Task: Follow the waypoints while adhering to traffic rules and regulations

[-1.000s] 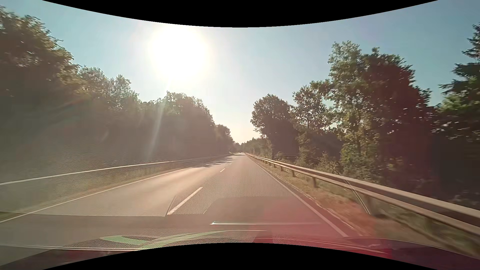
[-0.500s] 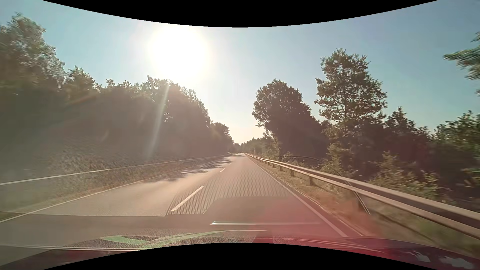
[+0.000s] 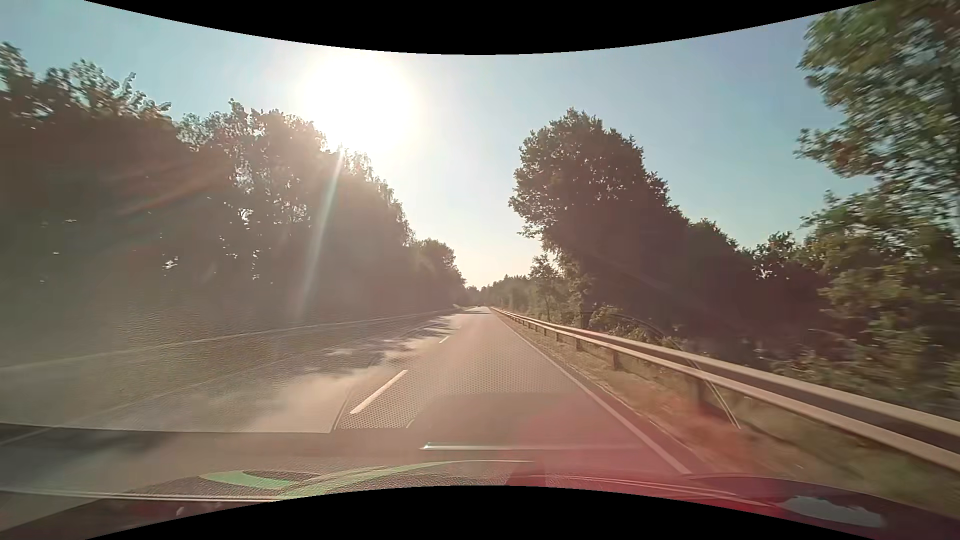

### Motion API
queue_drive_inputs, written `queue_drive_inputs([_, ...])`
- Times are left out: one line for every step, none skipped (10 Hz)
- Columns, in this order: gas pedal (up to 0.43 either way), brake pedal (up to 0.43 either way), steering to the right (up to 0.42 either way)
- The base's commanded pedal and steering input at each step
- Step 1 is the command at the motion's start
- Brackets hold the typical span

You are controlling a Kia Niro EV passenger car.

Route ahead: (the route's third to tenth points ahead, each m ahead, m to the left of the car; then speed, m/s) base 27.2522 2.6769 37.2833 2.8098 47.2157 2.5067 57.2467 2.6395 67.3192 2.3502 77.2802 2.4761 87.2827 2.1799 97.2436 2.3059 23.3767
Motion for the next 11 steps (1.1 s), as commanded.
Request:
queue_drive_inputs([0.15, 0.0, -0.002])
queue_drive_inputs([0.15, 0.0, -0.002])
queue_drive_inputs([0.15, 0.0, -0.003])
queue_drive_inputs([0.15, 0.0, -0.003])
queue_drive_inputs([0.15, 0.0, -0.002])
queue_drive_inputs([0.15, 0.0, -0.003])
queue_drive_inputs([0.15, 0.0, -0.003])
queue_drive_inputs([0.15, 0.0, -0.002])
queue_drive_inputs([0.15, 0.0, -0.003])
queue_drive_inputs([0.15, 0.0, -0.002])
queue_drive_inputs([0.15, 0.0, -0.002])
